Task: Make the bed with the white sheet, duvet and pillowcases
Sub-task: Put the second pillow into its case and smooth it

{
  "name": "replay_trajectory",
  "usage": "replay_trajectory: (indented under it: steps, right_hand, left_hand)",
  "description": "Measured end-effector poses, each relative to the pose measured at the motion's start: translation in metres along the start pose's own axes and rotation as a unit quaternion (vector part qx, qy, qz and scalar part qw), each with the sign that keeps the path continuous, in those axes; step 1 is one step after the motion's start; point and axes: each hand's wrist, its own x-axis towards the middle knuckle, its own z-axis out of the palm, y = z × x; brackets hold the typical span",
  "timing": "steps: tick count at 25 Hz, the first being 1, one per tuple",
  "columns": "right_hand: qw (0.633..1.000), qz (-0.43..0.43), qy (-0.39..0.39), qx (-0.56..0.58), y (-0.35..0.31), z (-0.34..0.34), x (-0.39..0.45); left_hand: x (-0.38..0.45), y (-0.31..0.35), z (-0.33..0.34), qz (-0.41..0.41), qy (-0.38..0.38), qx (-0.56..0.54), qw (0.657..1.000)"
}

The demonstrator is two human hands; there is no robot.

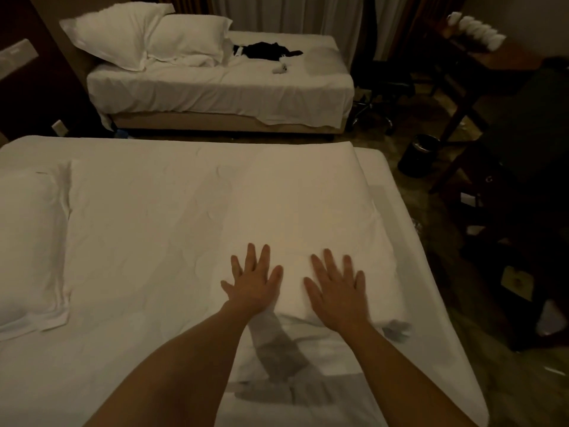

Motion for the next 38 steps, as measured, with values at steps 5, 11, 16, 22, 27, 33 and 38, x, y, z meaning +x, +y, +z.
replay_trajectory:
  steps: [5,11,16,22,27,33,38]
  right_hand:
    - [0.997,0.070,-0.021,-0.020,0.019,0.008,-0.008]
    - [0.999,-0.038,-0.009,0.015,-0.005,-0.016,0.045]
    - [0.998,-0.053,-0.003,0.018,-0.016,-0.019,0.107]
    - [0.997,-0.076,0.021,-0.017,-0.005,-0.028,0.217]
    - [0.996,-0.077,0.023,-0.038,-0.001,-0.030,0.331]
    - [0.995,-0.057,0.030,-0.081,0.040,-0.021,0.443]
    - [0.998,0.009,0.006,-0.070,0.081,0.019,0.458]
  left_hand:
    - [-0.006,-0.001,0.008,0.028,-0.013,0.024,0.999]
    - [0.028,0.022,-0.006,0.128,-0.020,0.078,0.989]
    - [0.083,0.049,-0.022,0.107,-0.001,0.059,0.992]
    - [0.179,0.077,-0.035,0.079,0.039,0.067,0.994]
    - [0.283,0.094,-0.048,0.065,0.051,0.077,0.994]
    - [0.395,0.085,-0.062,0.069,0.019,0.116,0.991]
    - [0.416,0.055,-0.037,0.023,0.043,0.162,0.986]
